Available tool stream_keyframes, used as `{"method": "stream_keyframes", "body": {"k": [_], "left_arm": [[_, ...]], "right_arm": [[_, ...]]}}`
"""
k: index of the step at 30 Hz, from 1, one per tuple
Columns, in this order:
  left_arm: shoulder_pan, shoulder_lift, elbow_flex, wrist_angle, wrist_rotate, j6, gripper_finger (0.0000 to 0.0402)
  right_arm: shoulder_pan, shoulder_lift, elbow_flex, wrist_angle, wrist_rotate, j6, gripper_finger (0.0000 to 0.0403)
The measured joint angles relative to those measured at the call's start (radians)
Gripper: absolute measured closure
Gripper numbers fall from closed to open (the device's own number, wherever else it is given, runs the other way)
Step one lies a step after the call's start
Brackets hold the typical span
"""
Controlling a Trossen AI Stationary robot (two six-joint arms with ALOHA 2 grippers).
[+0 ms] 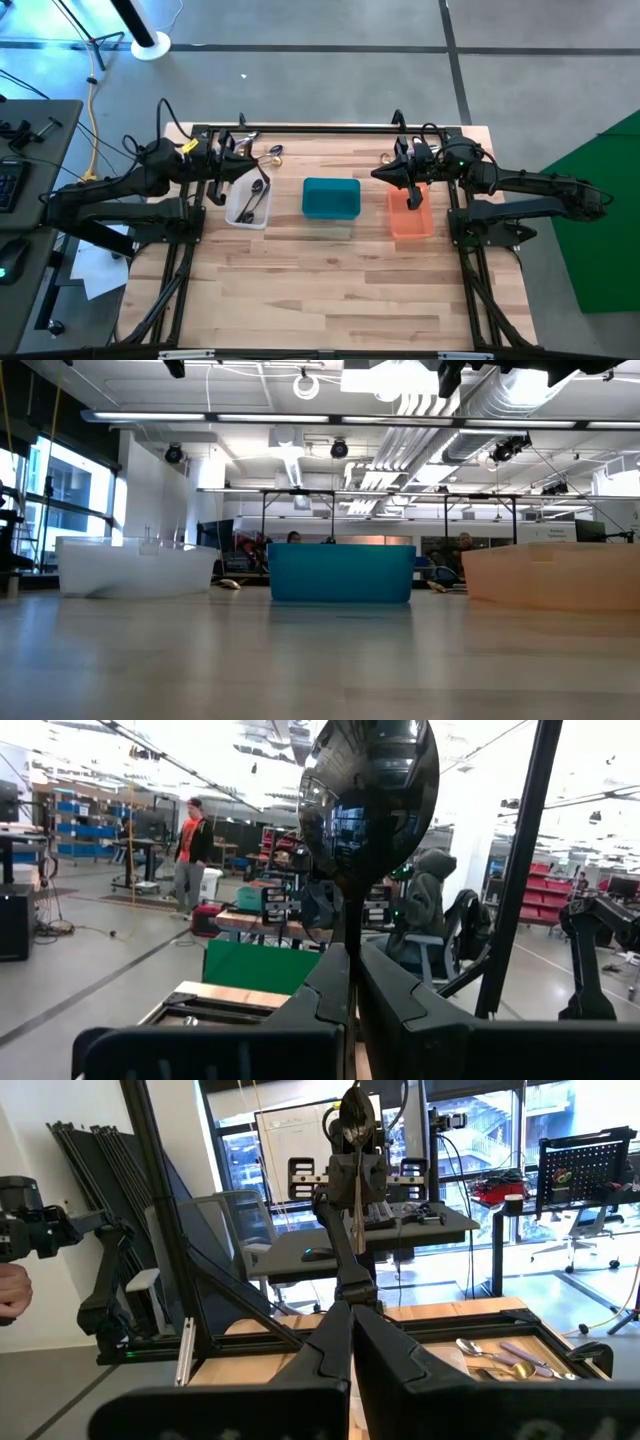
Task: Sort silverware by color (type)
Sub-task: Put the black spoon into the transparent bin
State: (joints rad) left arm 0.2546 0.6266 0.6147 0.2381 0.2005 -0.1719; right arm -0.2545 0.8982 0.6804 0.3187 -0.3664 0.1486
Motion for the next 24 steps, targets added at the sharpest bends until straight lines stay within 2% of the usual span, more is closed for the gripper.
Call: {"method": "stream_keyframes", "body": {"k": [24], "left_arm": [[0.000, 0.000, 0.000, -0.001, -0.002, 0.045, 0.0401]], "right_arm": [[0.000, 0.000, 0.000, 0.000, 0.000, 0.000, 0.0403]]}}
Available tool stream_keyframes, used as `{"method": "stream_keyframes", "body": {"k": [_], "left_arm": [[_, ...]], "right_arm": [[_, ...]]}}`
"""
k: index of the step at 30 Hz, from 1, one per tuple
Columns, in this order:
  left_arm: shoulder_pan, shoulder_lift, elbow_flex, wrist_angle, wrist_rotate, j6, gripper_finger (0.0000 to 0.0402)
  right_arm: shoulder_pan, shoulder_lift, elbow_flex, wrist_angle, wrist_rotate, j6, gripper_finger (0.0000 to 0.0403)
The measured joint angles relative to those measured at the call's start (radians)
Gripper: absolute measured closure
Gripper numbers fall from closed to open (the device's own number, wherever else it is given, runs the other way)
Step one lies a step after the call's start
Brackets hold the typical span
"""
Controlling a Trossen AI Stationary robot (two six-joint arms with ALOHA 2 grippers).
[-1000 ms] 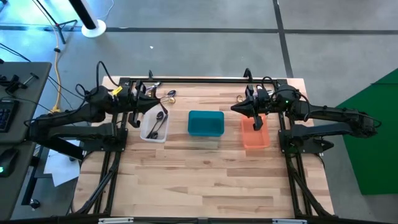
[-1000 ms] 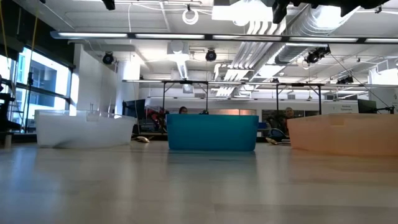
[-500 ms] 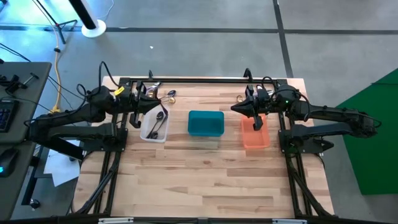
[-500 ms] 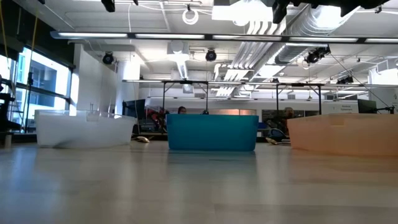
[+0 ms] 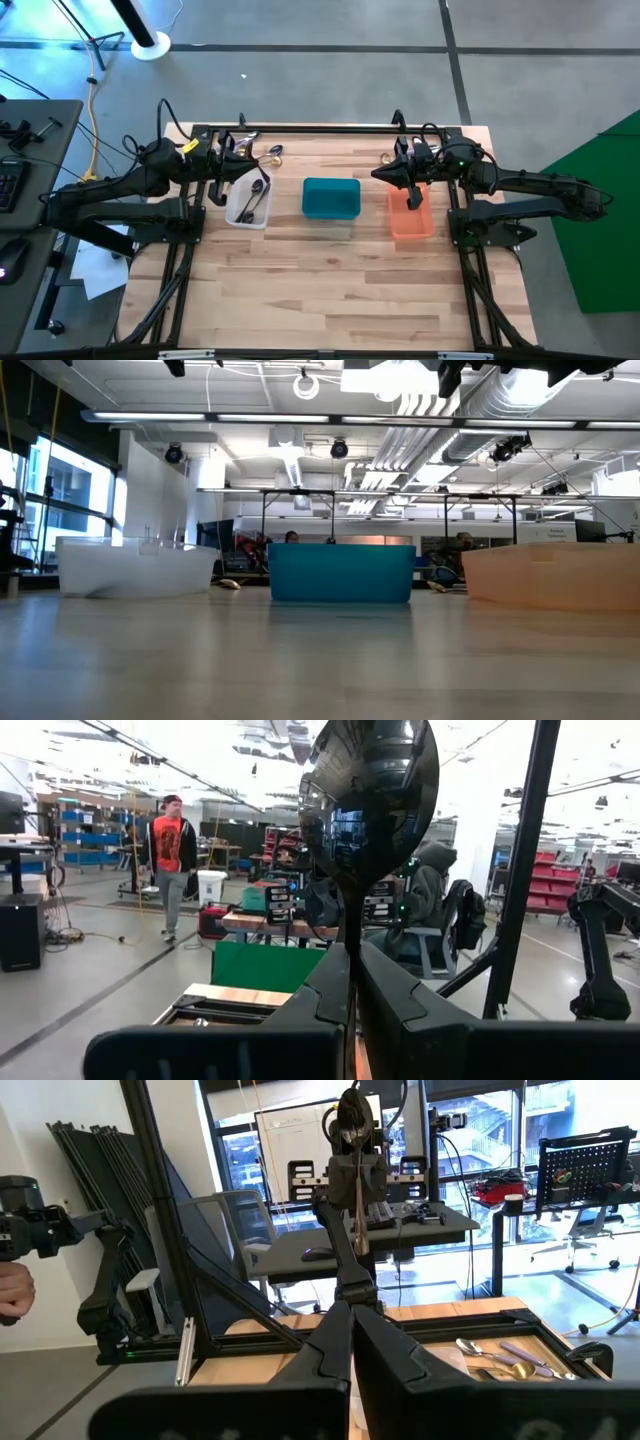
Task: Sort silverware by color (type)
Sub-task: Put the black spoon into the transparent bin
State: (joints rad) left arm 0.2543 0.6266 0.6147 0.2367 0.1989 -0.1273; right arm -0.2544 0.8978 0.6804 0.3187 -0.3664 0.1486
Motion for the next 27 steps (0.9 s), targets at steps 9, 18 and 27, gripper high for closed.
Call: {"method": "stream_keyframes", "body": {"k": [9, 18, 27], "left_arm": [[0.000, 0.001, 0.031, -0.105, 0.005, -0.127, 0.0401], [0.005, 0.048, 0.163, -0.720, -0.348, -0.294, 0.0401], [0.071, 0.237, 0.162, -1.089, -0.347, -0.494, 0.0401]], "right_arm": [[0.000, 0.000, 0.000, -0.001, 0.000, 0.000, 0.0403], [0.000, 0.000, 0.000, -0.049, 0.000, 0.000, 0.0403], [0.000, 0.000, 0.000, -0.053, 0.025, -0.003, 0.0403]]}}
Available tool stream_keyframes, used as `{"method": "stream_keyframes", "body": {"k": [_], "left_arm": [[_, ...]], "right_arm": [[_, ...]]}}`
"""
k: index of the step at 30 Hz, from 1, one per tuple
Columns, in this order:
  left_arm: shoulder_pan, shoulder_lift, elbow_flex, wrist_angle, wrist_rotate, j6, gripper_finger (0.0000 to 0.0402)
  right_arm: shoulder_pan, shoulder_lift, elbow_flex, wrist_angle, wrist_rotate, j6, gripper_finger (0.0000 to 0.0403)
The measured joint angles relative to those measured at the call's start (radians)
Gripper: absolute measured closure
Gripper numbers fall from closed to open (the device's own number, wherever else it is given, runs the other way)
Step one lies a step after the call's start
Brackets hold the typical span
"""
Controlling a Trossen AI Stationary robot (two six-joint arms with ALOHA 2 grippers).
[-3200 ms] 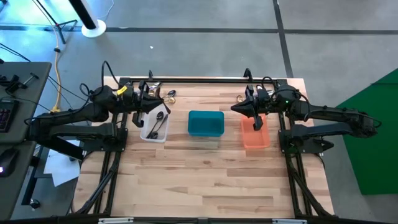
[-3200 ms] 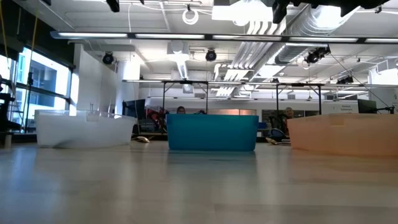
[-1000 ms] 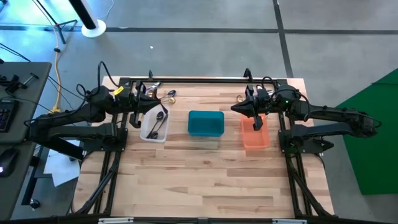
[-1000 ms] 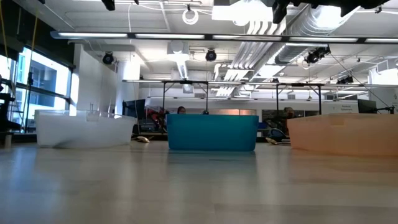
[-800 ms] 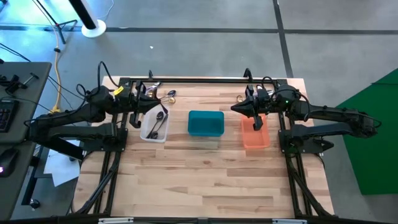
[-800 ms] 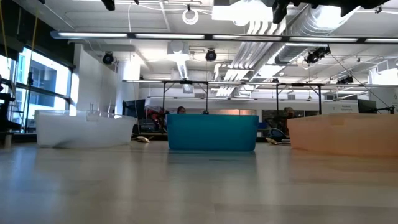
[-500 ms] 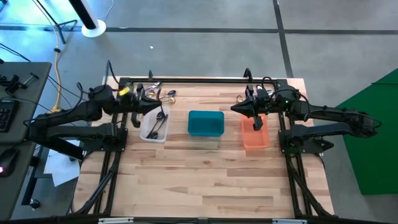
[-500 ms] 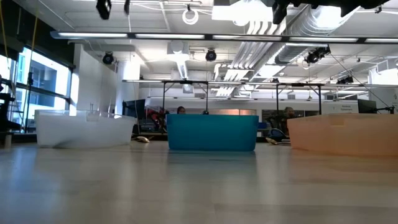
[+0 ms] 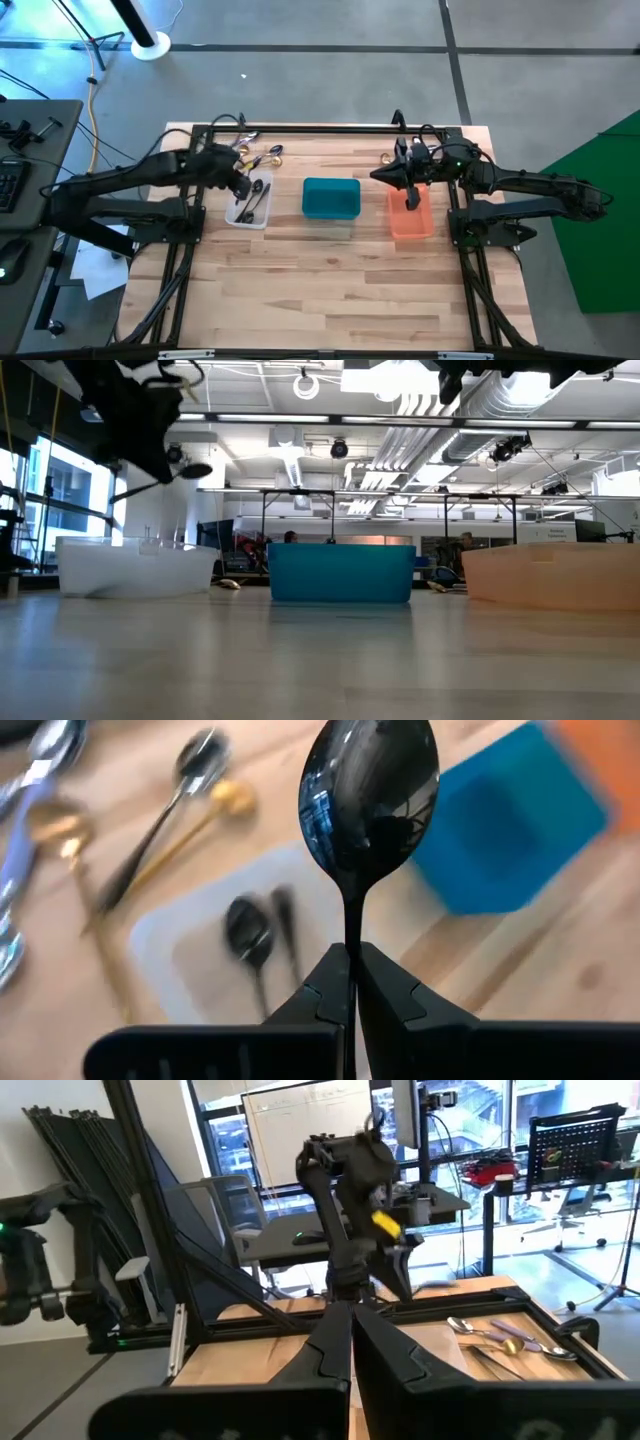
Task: Sort silverware by color (type)
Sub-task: Put the black spoon into the transparent bin
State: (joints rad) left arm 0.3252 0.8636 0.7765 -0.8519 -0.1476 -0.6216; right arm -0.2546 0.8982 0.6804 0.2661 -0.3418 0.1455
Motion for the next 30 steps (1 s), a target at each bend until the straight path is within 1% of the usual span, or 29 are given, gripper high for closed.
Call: {"method": "stream_keyframes", "body": {"k": [5, 10, 18, 30], "left_arm": [[0.029, 0.106, 0.000, -0.010, 0.064, -0.003, 0.0401], [0.030, 0.192, 0.000, -0.022, 0.095, -0.005, 0.0401], [0.036, 0.326, -0.001, -0.034, 0.068, -0.004, 0.0401], [0.036, 0.466, -0.001, -0.012, 0.059, -0.003, 0.0401]], "right_arm": [[0.000, 0.000, 0.000, -0.001, 0.001, 0.000, 0.0403], [0.000, 0.000, 0.000, -0.003, 0.000, 0.000, 0.0403], [0.000, 0.000, 0.000, -0.024, -0.001, -0.014, 0.0403], [0.000, 0.000, 0.000, -0.042, -0.002, -0.015, 0.0403]]}}
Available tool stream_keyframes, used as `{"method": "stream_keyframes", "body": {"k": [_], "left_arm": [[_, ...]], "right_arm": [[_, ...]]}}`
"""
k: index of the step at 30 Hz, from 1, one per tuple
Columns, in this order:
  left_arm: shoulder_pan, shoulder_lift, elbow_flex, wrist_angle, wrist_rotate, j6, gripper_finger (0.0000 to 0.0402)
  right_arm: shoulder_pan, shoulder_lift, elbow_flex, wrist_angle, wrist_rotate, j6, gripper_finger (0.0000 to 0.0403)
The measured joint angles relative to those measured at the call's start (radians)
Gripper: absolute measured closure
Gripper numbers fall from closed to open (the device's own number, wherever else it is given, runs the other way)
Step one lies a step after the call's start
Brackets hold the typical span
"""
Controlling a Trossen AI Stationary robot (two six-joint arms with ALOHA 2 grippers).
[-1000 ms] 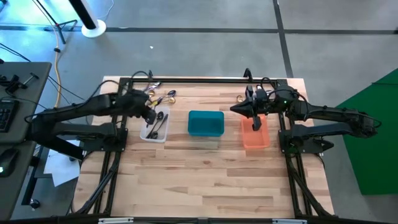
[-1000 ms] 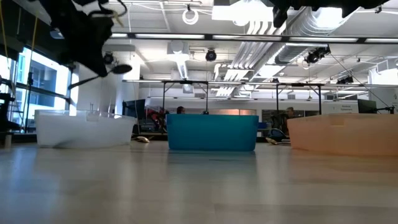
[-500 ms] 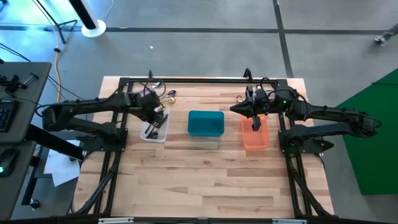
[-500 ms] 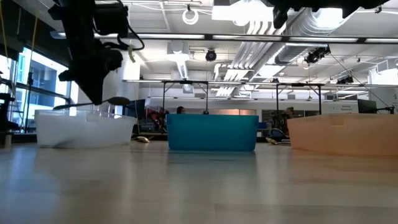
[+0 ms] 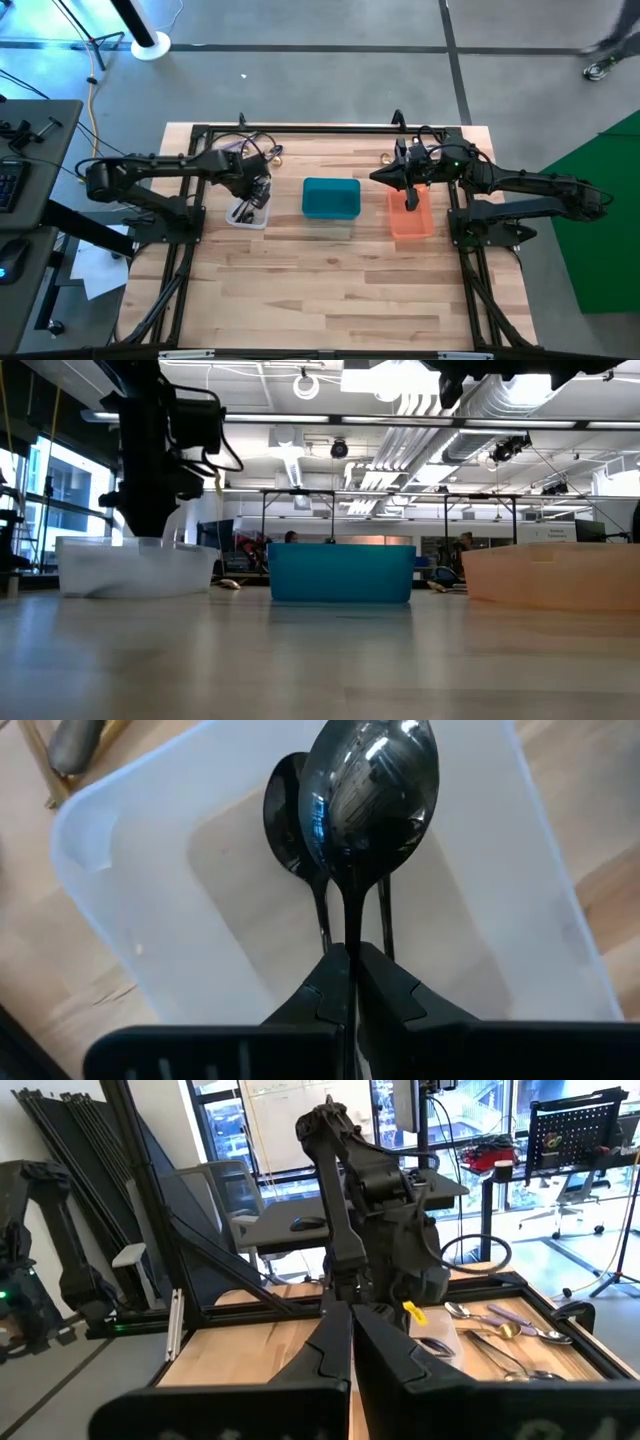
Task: Sort silverware by color (type)
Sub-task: Put the black spoon into the transparent bin
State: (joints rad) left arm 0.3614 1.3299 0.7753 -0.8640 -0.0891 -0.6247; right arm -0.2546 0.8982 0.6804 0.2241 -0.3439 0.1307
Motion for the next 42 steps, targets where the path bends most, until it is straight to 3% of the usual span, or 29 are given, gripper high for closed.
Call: {"method": "stream_keyframes", "body": {"k": [12, 30, 42], "left_arm": [[0.000, 0.121, 0.000, 0.053, -0.001, 0.033, 0.0402], [0.000, 0.205, 0.000, 0.108, -0.001, 0.102, 0.0400], [0.000, 0.204, 0.000, 0.110, -0.002, 0.182, 0.0336]], "right_arm": [[0.000, 0.000, 0.000, -0.003, 0.000, 0.000, 0.0403], [0.000, 0.000, 0.000, -0.048, 0.000, 0.000, 0.0403], [0.000, 0.000, 0.000, -0.051, 0.000, -0.008, 0.0403]]}}
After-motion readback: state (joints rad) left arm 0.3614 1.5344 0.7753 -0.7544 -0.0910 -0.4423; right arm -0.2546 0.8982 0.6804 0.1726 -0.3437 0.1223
